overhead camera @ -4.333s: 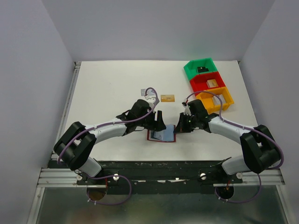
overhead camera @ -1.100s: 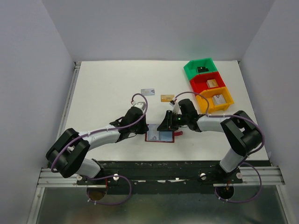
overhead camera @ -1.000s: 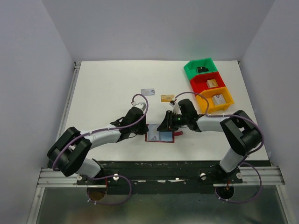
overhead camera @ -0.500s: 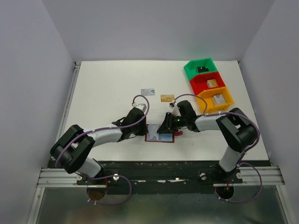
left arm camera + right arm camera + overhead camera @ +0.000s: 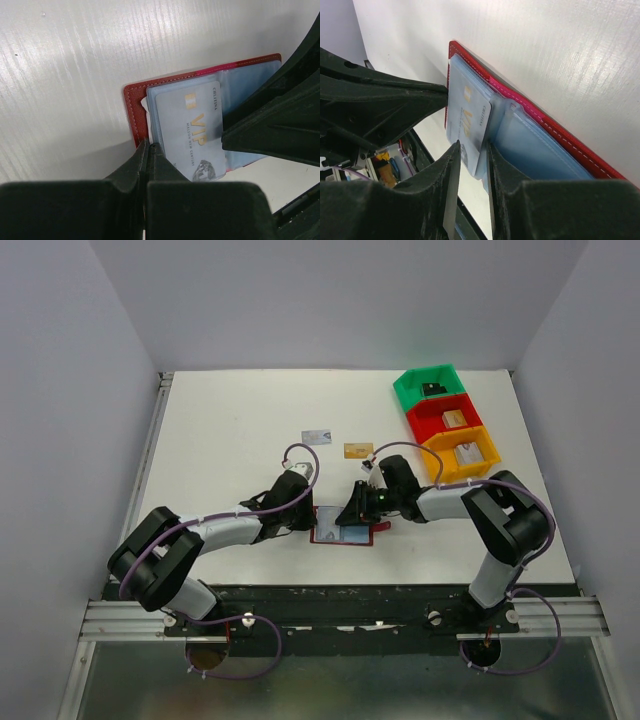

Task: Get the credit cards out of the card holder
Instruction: Remove the credit card from the card holder.

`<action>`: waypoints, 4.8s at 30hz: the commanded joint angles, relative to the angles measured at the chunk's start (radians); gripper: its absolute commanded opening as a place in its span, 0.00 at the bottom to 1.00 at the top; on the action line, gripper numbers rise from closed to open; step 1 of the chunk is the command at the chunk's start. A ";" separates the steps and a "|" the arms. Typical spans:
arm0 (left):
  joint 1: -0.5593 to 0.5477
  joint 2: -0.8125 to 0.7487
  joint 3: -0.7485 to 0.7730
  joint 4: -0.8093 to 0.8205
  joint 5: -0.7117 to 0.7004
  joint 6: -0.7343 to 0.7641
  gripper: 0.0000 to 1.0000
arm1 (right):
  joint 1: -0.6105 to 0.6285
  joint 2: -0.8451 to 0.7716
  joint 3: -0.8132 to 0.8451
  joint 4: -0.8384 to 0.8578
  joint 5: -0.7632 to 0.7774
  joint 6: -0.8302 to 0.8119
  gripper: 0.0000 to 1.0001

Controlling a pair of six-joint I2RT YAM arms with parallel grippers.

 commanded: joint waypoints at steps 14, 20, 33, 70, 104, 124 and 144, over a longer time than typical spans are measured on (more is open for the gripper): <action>0.004 -0.017 -0.036 -0.014 -0.026 -0.025 0.00 | 0.020 -0.112 0.018 -0.058 0.036 -0.035 0.37; 0.003 -0.019 -0.036 -0.014 -0.027 -0.023 0.00 | 0.042 -0.047 0.040 -0.035 -0.007 -0.017 0.37; 0.004 -0.020 -0.031 -0.022 -0.026 -0.016 0.00 | 0.040 -0.022 0.029 -0.080 0.034 -0.041 0.37; 0.004 -0.023 -0.037 -0.014 -0.026 -0.020 0.00 | 0.040 -0.077 0.028 -0.182 0.128 -0.105 0.53; 0.004 -0.143 -0.062 -0.018 -0.089 -0.029 0.00 | 0.042 -0.079 0.020 -0.104 0.075 -0.063 0.58; 0.004 -0.083 -0.046 0.091 0.007 -0.005 0.00 | 0.048 -0.060 0.040 -0.080 0.040 -0.056 0.57; 0.004 -0.031 -0.045 0.045 -0.015 -0.019 0.00 | 0.051 -0.019 0.032 0.018 -0.029 -0.020 0.55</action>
